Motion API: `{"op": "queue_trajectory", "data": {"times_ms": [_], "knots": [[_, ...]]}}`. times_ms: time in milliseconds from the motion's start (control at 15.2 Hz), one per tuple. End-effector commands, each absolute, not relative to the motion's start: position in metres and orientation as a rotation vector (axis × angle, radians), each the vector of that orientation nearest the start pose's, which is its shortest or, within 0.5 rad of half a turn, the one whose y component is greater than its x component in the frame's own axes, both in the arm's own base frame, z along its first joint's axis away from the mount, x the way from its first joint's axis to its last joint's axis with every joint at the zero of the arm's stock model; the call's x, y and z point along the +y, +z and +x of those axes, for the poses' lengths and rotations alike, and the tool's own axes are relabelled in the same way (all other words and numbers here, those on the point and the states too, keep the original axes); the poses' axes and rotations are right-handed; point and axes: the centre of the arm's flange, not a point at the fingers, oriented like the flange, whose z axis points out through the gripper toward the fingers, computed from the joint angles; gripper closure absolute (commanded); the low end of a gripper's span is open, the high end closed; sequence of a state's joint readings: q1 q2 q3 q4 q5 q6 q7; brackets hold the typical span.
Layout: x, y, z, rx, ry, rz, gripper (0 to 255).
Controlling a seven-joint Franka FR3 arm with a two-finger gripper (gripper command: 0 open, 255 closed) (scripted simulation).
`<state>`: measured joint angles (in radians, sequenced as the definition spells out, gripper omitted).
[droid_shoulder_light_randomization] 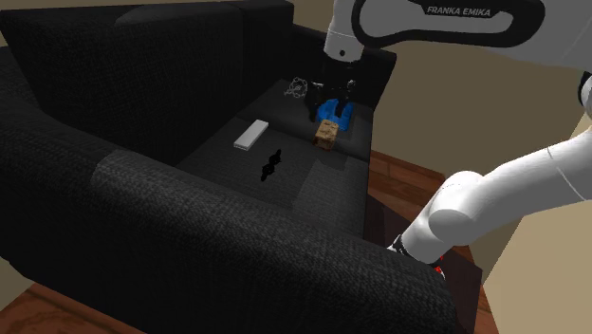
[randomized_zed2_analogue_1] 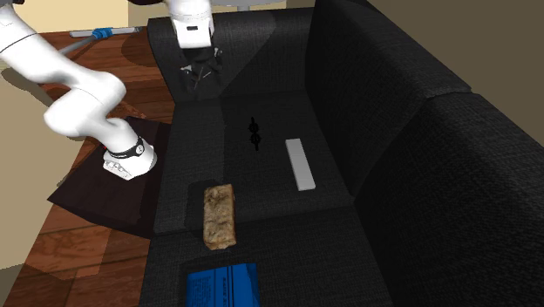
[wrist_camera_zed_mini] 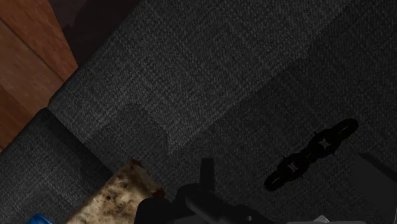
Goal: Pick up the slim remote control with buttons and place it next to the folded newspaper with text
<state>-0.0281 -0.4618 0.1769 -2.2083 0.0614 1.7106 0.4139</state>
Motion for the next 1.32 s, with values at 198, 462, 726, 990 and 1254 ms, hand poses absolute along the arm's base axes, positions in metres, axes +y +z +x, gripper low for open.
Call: {"op": "queue_trajectory", "data": {"times_ms": [198, 462, 726, 990, 1254], "knots": [[0.087, 0.520, 0.458, 0.663, 0.053, -3.104, 0], [0.092, 0.493, 0.503, 0.817, 0.052, -3.071, 0], [0.091, 0.465, 0.549, 0.968, 0.051, -3.031, 0], [0.086, 0.438, 0.594, 1.118, 0.050, -2.983, 0], [0.077, 0.411, 0.639, 1.265, 0.048, -2.928, 0]]}}
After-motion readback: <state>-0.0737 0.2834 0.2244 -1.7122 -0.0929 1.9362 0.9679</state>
